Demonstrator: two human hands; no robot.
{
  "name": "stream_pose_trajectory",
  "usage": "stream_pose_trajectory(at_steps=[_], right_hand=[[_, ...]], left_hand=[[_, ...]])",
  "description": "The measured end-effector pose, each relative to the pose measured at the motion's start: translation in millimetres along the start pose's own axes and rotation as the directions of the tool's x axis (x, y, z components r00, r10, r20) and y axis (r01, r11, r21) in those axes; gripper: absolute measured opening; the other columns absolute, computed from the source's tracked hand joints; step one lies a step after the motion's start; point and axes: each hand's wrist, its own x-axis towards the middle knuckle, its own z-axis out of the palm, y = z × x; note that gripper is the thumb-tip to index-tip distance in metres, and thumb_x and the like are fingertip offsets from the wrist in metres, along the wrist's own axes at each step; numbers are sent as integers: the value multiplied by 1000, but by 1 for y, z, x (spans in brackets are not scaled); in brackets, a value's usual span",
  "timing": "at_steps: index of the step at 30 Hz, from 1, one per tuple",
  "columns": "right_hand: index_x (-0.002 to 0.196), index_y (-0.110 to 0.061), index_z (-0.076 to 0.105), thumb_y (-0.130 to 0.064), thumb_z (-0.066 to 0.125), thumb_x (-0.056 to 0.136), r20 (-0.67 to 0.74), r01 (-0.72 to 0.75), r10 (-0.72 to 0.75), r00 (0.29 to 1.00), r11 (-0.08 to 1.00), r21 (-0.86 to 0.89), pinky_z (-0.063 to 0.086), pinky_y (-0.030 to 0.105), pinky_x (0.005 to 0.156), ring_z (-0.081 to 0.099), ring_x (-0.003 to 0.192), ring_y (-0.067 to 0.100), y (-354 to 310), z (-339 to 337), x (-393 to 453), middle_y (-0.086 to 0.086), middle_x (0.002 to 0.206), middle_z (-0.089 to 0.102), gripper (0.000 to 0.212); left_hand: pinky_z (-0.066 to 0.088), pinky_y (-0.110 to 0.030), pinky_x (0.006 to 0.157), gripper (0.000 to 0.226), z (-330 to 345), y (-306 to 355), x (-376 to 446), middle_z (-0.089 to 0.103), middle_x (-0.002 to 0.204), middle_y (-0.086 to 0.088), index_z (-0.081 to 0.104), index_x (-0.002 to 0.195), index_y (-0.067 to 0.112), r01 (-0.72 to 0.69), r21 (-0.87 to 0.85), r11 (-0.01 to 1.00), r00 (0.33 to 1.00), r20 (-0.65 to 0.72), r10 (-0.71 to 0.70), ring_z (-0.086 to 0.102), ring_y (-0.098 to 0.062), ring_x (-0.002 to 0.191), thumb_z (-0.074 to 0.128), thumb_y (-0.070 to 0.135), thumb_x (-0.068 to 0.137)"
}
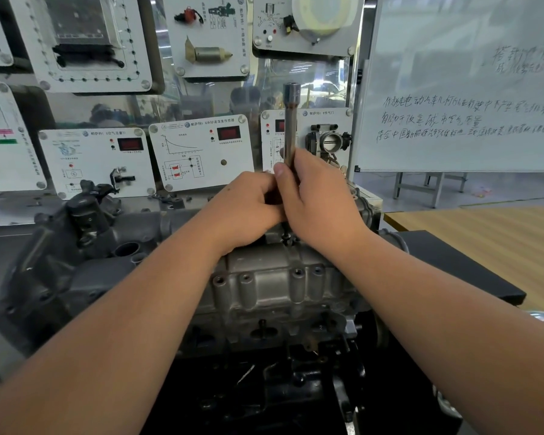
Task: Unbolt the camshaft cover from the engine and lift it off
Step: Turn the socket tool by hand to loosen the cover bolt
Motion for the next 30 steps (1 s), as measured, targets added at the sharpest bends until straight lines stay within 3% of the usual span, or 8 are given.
stream_pose_trajectory(at_steps=[4,7,11,13,16,21,23,30], right_hand=[[96,-23,53,-25,49,105,-1,9,-9,1000,999,43,36,33,61,51,69,12,1,0,-1,-13,76,49,10],[137,-15,51,-34,60,100,-41,-2,4,999,999,44,52,34,69,62,81,15,-4,-3,-3,-8,94,61,43],[130,-13,57,-26,62,99,-63,23,-23,998,1000,7,53,40,80,65,92,18,-5,-4,-5,0,106,69,34],[122,-11,60,-22,58,100,-66,15,-14,998,1000,12,52,39,78,64,90,20,-4,-5,-4,1,100,69,25],[101,-13,57,-19,52,101,-62,13,-13,998,1000,-6,49,39,67,58,73,18,0,-5,-3,-5,80,61,7],[140,-15,47,-37,57,100,-31,-8,9,999,1000,2,54,36,67,65,71,18,-4,-5,-2,4,93,73,46],[131,-15,51,-36,57,100,-38,2,-2,999,1000,-9,55,41,70,67,77,24,-2,-4,-2,6,94,73,37],[91,-10,50,-27,50,103,-54,-39,39,998,999,11,46,42,58,56,64,24,3,-1,0,-1,68,54,20]], left_hand=[[57,-34,72,16,-2,-3,2,75,78,14,71,84,34,-16,41,999,1000,-5,16,70,-7,74,77,19,85],[46,-21,56,14,-1,-7,4,70,66,14,70,81,34,-1,70,998,1000,-15,2,63,0,57,79,22,82],[44,-14,55,30,-1,-6,2,70,67,21,69,72,47,-29,56,998,999,-15,30,62,7,61,78,19,79],[49,-22,60,7,1,-3,1,72,72,18,71,77,37,-5,41,999,1000,-14,6,64,3,65,72,32,73],[57,-35,73,22,2,-1,1,75,81,13,74,88,30,8,15,1000,1000,6,-8,71,-8,80,65,37,70],[43,-22,57,8,-1,-3,1,71,68,20,69,76,42,19,32,999,1000,-6,-19,62,6,58,72,38,71],[44,-20,56,11,-1,-3,1,70,68,22,69,74,50,28,40,999,1000,-7,-28,63,7,59,72,42,68],[58,-55,88,37,1,1,0,78,86,1,76,91,26,3,-13,1000,1000,5,-3,74,-26,92,70,47,60]])
